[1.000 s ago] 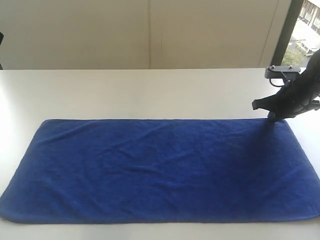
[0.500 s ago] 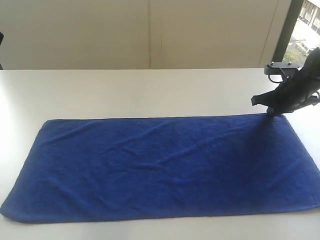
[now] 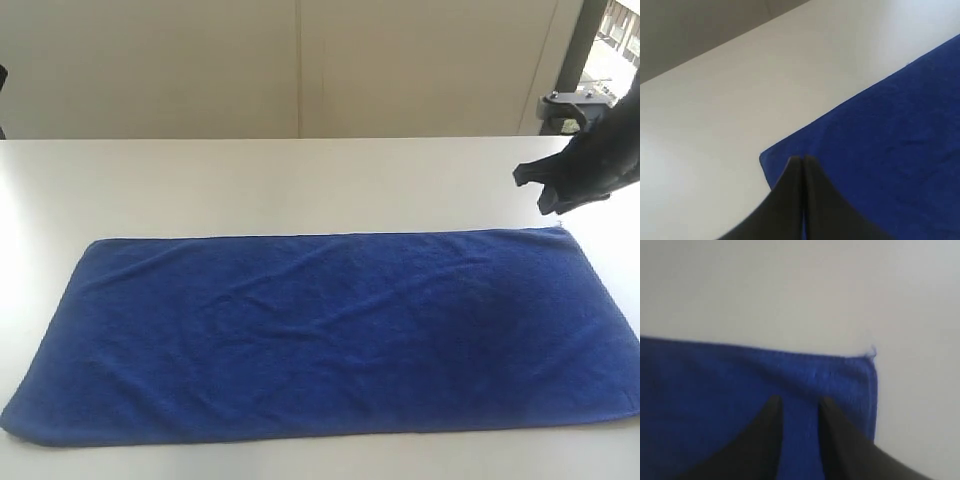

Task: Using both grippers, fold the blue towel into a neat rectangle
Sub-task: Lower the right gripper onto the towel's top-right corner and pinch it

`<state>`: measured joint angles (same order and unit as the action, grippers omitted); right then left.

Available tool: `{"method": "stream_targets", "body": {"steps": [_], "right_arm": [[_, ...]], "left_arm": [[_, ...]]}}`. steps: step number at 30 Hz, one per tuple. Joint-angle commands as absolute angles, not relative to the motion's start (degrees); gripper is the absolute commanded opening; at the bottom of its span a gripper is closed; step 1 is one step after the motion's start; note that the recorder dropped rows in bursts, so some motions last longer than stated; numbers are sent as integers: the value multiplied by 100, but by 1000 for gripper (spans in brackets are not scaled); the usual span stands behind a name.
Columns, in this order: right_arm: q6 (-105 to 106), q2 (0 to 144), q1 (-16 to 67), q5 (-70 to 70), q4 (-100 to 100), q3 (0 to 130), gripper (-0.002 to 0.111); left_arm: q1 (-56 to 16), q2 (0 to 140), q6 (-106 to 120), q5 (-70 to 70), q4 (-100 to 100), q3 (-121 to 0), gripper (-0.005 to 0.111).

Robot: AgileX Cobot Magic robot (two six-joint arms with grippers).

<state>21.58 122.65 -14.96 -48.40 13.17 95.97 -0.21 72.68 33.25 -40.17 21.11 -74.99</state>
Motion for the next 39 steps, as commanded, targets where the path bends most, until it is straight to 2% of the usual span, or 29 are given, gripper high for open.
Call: {"method": "stream_targets", "body": {"steps": [1, 2, 4, 15, 39], "right_arm": [[2554, 12017, -1756, -6024, 1282, 9562, 48], [2554, 12017, -1834, -6036, 1282, 9490, 54], [2541, 12017, -1942, -5995, 1282, 9336, 57], [2541, 12017, -1941, -5562, 1028, 8664, 56], [2530, 12417, -1932, -5694, 874, 8652, 54]], "left_arm": [[-17, 7199, 3332, -4196, 2196, -7463, 0], [-17, 7199, 3332, -4196, 2210, -7463, 0], [-17, 7199, 3332, -4185, 2285, -7413, 0], [-17, 7199, 3454, -3984, 2378, -7076, 0], [-17, 7199, 3470, -3891, 2411, -7076, 0]]}}
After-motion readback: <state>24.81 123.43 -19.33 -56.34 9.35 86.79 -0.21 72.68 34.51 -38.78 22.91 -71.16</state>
